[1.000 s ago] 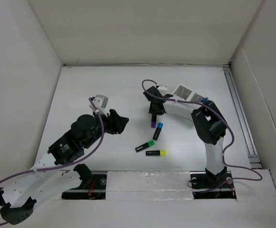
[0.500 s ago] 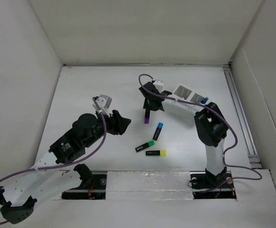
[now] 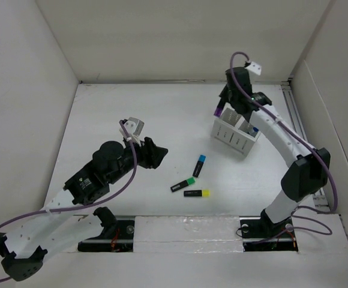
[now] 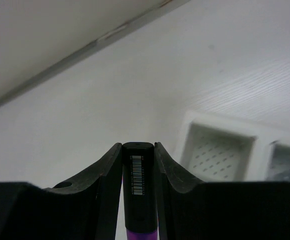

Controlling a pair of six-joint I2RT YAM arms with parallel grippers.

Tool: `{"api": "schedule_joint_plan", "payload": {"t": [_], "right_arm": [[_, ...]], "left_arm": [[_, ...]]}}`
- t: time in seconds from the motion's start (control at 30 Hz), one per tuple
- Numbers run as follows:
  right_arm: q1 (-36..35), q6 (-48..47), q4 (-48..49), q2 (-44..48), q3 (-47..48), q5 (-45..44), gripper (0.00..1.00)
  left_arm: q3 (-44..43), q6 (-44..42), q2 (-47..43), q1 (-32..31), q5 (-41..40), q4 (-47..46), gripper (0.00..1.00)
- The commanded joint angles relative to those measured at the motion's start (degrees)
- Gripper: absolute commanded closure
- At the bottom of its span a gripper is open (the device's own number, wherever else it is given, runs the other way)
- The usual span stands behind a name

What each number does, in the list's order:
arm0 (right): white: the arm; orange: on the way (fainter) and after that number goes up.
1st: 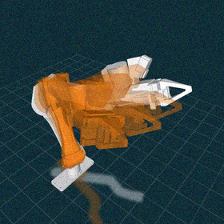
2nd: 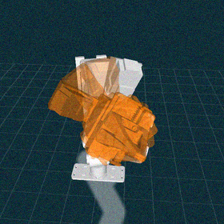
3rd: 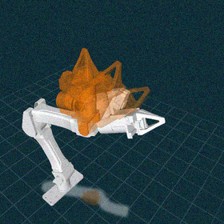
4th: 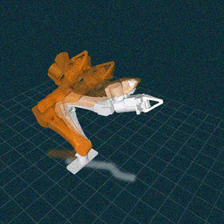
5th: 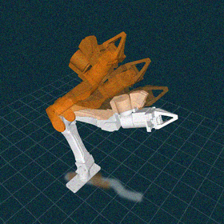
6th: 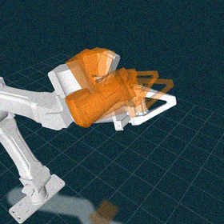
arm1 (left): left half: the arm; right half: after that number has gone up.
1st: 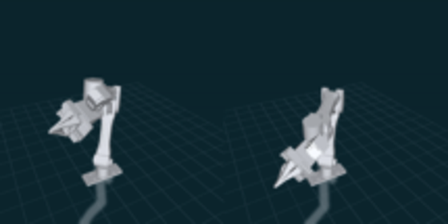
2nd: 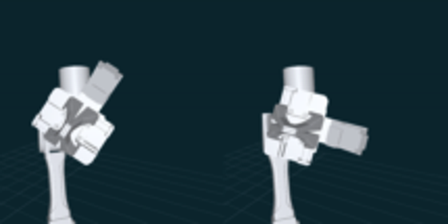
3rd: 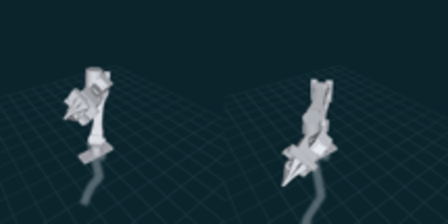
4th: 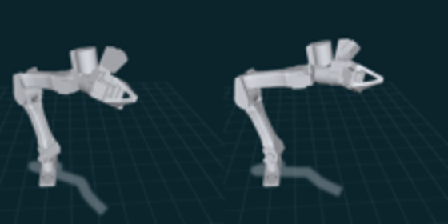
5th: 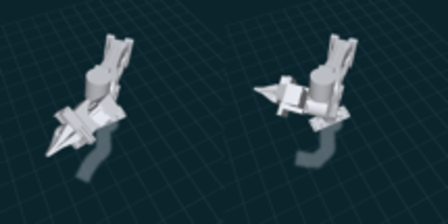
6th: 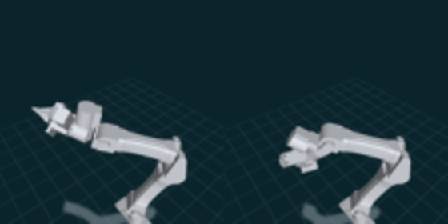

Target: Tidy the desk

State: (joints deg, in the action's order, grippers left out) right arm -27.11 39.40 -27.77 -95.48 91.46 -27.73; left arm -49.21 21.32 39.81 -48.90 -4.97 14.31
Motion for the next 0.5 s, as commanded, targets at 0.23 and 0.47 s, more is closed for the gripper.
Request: {"api": "schedule_joint_plan", "payload": {"t": [0.23, 0.47], "right_arm": [[13.5, -13.2, 12.6, 2.1, -5.1, -8.9, 0.91], [14.3, -16.2, 19.0, -1.5, -7.3, -6.5, 0.91]], "left_arm": [[-5.6, 4.1, 7.6, 0.0, -2.2, -6.6, 0.51], [-9.4, 5.0, 14.0, 0.6, -4.1, -7.6, 0.51]]}}
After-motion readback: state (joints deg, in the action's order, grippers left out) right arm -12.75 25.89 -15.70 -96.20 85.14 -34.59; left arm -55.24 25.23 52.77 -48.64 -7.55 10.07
